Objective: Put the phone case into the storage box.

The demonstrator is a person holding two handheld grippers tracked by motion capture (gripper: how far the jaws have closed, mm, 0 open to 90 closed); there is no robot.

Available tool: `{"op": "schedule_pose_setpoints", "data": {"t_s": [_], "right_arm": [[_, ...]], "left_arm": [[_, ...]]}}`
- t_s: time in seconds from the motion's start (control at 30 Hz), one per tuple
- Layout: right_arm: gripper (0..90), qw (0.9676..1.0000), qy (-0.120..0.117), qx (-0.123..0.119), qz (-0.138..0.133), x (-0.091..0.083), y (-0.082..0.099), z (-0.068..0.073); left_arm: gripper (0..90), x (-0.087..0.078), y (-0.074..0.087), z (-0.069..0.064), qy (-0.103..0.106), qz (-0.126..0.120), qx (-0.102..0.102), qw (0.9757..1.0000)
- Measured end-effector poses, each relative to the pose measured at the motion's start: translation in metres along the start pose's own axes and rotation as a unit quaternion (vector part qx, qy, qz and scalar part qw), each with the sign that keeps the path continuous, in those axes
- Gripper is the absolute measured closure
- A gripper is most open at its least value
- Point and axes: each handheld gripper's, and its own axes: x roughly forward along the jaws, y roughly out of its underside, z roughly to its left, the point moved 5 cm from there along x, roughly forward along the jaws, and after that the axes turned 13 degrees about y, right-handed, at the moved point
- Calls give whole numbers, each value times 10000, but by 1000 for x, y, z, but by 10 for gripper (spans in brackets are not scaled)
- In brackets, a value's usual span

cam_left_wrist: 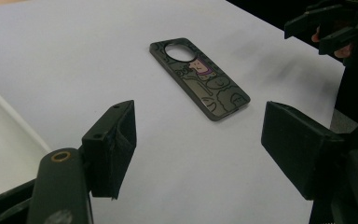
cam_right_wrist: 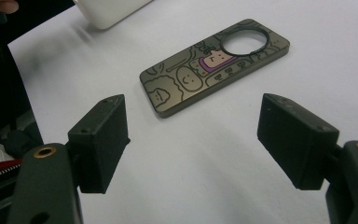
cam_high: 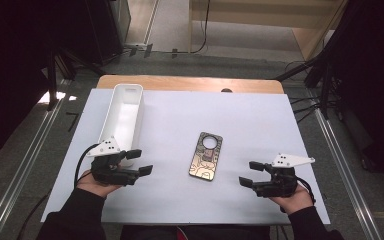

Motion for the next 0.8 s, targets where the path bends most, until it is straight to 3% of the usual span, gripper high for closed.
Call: {"op": "schedule_pose_setpoints", "data": {"t_s": [0.8], "right_arm": [[238, 10000, -32, -22, 30, 1, 1, 0]], "left_arm": [[239, 33, -19, -1, 8, 152, -47, 9999]]}}
